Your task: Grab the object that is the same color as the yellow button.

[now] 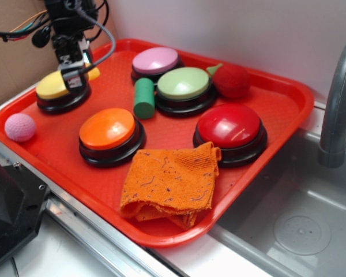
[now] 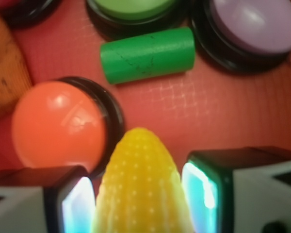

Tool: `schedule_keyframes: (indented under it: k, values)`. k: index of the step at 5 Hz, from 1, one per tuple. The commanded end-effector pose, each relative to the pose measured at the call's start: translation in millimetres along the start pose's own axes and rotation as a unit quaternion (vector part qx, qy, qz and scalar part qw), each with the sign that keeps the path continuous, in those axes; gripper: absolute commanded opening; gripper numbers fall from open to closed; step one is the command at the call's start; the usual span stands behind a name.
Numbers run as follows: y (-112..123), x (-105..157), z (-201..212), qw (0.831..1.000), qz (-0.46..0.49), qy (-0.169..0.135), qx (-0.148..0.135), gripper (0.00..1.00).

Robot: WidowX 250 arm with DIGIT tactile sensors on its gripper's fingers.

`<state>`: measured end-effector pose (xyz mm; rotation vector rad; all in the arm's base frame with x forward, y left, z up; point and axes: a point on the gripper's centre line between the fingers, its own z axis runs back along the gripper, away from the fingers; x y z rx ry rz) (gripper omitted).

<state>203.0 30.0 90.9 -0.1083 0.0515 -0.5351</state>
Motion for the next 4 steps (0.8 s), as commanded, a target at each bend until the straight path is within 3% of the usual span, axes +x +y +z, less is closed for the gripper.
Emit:
schedule_keyframes:
  k: [1,2,3,4]
  values:
    - [-19,35,19,0.996,0.091,0.0,0.012,0.0]
    - [-31,40,24,0.993,0.12,0.01,0.013,0.0]
    - [-37,46,24,0.987,0.149,0.026,0.061,0.0]
    - [-38,46,22,0.984,0.162,0.04,0.068,0.0]
